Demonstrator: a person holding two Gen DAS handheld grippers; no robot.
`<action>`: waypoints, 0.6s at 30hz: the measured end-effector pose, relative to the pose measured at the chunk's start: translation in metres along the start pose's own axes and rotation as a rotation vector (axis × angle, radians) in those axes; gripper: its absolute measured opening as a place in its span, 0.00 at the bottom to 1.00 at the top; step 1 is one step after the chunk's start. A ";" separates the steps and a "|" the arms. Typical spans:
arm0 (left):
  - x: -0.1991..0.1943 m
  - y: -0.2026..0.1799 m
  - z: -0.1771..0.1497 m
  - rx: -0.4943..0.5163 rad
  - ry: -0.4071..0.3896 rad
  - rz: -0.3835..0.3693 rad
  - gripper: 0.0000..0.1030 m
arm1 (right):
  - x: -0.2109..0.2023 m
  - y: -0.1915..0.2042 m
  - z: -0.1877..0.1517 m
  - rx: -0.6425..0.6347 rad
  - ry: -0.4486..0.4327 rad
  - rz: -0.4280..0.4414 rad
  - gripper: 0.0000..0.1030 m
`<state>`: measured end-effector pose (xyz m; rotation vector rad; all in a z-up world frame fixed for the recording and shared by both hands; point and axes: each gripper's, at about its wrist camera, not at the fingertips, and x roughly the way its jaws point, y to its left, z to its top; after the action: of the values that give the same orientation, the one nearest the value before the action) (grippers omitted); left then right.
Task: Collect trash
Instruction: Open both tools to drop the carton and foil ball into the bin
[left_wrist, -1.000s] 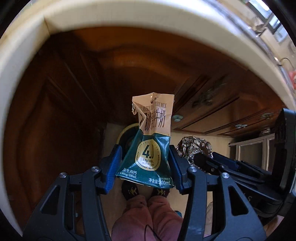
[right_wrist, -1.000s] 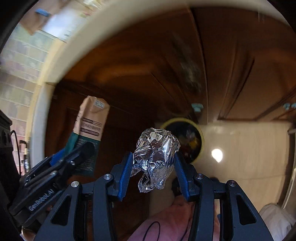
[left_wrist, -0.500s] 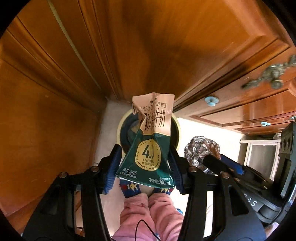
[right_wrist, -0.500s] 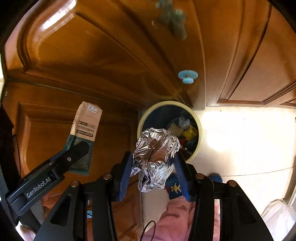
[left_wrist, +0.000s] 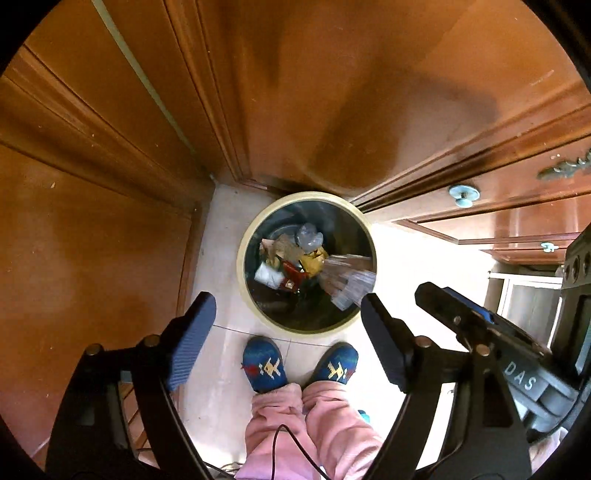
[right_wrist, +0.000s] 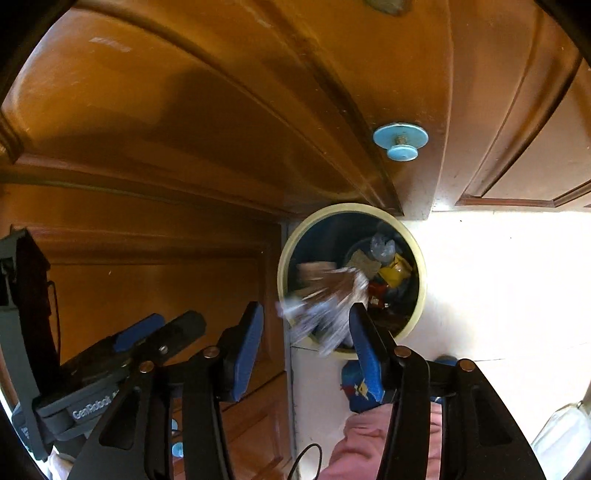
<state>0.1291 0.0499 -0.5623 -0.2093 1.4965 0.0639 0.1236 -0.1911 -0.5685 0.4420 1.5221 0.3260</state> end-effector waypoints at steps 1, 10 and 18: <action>0.000 0.000 0.000 -0.001 -0.003 0.003 0.76 | 0.001 -0.001 0.002 0.007 0.000 -0.002 0.48; -0.034 -0.006 -0.005 0.024 -0.032 0.006 0.76 | -0.019 0.003 -0.006 -0.006 -0.012 -0.036 0.48; -0.104 -0.030 -0.009 0.077 -0.083 0.007 0.76 | -0.068 0.022 -0.014 -0.040 -0.035 -0.046 0.48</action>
<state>0.1174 0.0279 -0.4561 -0.1379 1.4145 0.0205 0.1088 -0.2026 -0.4985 0.3788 1.4872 0.3108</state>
